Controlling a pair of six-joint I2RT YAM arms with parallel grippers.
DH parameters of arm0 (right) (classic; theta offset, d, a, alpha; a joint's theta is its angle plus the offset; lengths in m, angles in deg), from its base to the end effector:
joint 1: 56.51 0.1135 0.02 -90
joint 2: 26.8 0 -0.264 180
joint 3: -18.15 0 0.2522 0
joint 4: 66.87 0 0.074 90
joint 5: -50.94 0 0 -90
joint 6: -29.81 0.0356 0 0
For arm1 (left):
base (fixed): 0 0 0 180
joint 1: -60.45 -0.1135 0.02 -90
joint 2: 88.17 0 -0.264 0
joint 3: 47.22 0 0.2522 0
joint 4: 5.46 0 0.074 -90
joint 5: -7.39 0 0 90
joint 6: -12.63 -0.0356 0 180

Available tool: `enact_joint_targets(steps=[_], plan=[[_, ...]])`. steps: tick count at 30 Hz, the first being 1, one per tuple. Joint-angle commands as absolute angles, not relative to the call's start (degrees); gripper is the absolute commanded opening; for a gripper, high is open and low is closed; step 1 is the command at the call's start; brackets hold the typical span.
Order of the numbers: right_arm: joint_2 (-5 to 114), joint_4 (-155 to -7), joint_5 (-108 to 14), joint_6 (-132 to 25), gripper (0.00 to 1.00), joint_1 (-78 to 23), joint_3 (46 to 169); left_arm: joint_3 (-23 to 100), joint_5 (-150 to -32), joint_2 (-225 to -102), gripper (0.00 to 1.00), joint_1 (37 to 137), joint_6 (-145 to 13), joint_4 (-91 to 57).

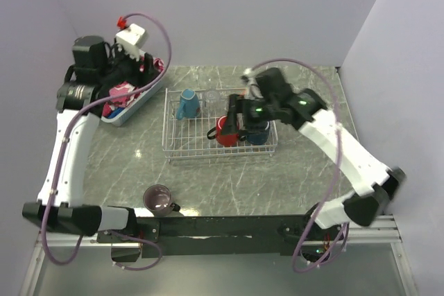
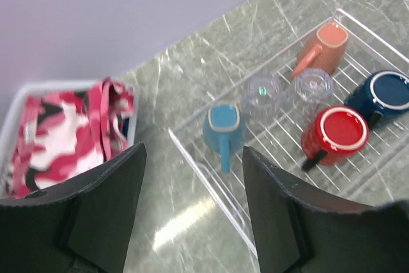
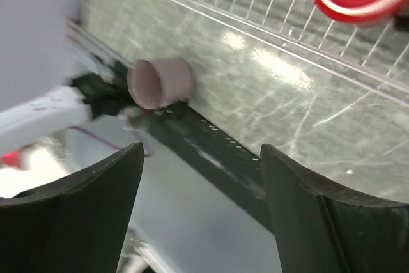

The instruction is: Load the cups into the dish rack

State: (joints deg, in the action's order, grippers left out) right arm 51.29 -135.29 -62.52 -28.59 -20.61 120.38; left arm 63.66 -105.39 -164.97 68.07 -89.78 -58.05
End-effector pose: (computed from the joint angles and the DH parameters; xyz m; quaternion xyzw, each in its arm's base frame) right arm 0.2120 0.1710 0.4005 -0.1128 0.8986 0.3671 0.2122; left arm 0.2657 -0.0495 0.4779 0.2520 0.7635 -0.1362 0.5789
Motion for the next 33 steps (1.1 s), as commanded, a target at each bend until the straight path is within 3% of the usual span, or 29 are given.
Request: enact_joint_targets(steps=[1,3,4,5,8,12,16,33], plan=[[62.13,-143.11,-50.50,-34.51,0.83,-9.16,130.50,57.17,-110.47,-158.77,0.68,63.45,-85.64,-60.35],[67.39,-144.35,-47.86,-35.40,0.87,-3.09,132.62,53.74,-109.86,-154.46,0.68,62.92,-85.20,-60.44],[68.73,-144.27,-47.67,-36.01,0.97,-1.59,133.94,52.86,-109.24,-153.23,0.68,62.74,-84.76,-60.79],[69.70,-143.92,-47.67,-36.19,1.00,0.25,134.30,51.80,-108.98,-151.39,0.68,62.65,-84.15,-61.23],[72.34,-140.84,-48.55,-35.49,1.00,5.44,133.78,50.05,-108.45,-148.74,0.69,62.39,-81.95,-63.43],[75.23,-136.72,-48.72,-32.78,0.95,10.36,132.11,49.07,-106.69,-146.01,0.68,62.30,-80.89,-63.96],[78.84,-135.21,-48.81,-31.71,0.83,14.05,133.94,48.72,-105.90,-143.90,0.69,62.04,-79.93,-64.31],[98.09,-134.25,-46.62,-33.91,0.69,15.12,150.12,42.92,-105.63,-142.40,0.67,52.99,-74.82,-60.44]])
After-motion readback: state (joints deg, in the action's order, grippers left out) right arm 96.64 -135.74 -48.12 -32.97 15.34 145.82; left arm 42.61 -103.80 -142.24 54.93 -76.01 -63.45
